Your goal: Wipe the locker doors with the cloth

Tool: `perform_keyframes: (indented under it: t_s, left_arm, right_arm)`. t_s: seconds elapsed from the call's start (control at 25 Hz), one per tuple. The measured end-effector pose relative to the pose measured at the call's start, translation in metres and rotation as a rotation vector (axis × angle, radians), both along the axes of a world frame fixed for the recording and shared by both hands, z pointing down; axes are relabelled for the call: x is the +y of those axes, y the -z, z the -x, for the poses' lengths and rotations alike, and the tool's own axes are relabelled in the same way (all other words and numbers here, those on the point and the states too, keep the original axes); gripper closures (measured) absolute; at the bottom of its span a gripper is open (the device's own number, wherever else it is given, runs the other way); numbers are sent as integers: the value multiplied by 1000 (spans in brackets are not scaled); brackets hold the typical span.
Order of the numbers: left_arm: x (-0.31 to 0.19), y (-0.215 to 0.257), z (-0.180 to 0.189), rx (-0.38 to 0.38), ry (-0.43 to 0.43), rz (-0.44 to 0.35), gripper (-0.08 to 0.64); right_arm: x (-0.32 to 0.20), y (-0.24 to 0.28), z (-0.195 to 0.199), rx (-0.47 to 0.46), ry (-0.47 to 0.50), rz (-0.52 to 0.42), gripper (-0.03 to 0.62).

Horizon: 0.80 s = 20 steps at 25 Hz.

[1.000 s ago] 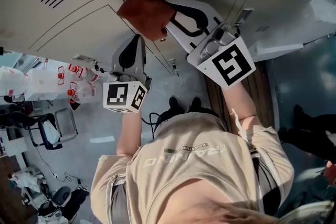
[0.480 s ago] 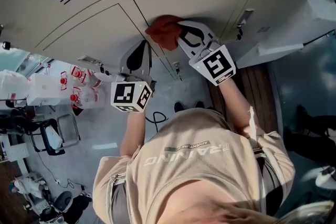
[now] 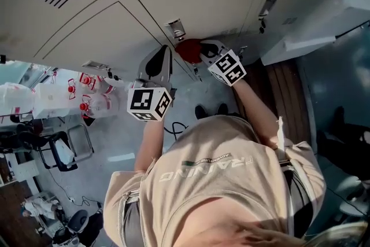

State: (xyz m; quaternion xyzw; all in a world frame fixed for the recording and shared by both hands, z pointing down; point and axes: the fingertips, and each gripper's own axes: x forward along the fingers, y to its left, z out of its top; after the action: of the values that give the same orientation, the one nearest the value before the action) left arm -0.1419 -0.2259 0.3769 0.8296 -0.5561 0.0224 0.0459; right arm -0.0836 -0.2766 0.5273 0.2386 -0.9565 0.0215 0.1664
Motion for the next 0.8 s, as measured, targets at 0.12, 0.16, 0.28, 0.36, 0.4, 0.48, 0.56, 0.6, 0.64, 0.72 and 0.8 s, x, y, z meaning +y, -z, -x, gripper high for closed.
perform_keyframes:
  t_s: [0.12, 0.16, 0.28, 0.36, 0.4, 0.48, 0.56, 0.6, 0.64, 0.72, 0.8]
  left_arm:
    - [2, -4, -1, 0, 0, 9, 555]
    - [3, -5, 0, 1, 1, 10, 555]
    - [5, -4, 0, 6, 5, 5, 555]
    - [3, -1, -1, 6, 5, -5, 555]
    - [2, 0, -3, 4, 2, -10, 555]
    - [0, 1, -7, 1, -8, -16, 555]
    - [-1, 2, -12, -3, -21, -21, 555]
    - [0, 4, -14, -4, -26, -26, 555]
    - [0, 7, -16, -5, -32, -32, 555]
    - [1, 14, -20, -11, -41, -49, 555]
    - [-1, 20, -23, -20, -50, -63, 555]
  right_arm:
    - [2, -25, -1, 27, -15, 55, 546]
    - [5, -25, -3, 18, -16, 63, 546]
    - [16, 11, -12, -36, -8, 23, 547]
    - [21, 62, -21, -99, 12, -59, 547]
    - [23, 91, -26, -133, 25, -109, 547]
    - [28, 146, -37, -186, 53, -205, 548]
    - [32, 193, -47, -222, 77, -284, 546]
    - [33, 214, -51, -239, 82, -323, 546]
    - [34, 234, -55, -259, 81, -359, 547]
    - [35, 270, -59, -308, 66, -413, 546]
    - [33, 297, -61, -340, 45, -467, 546]
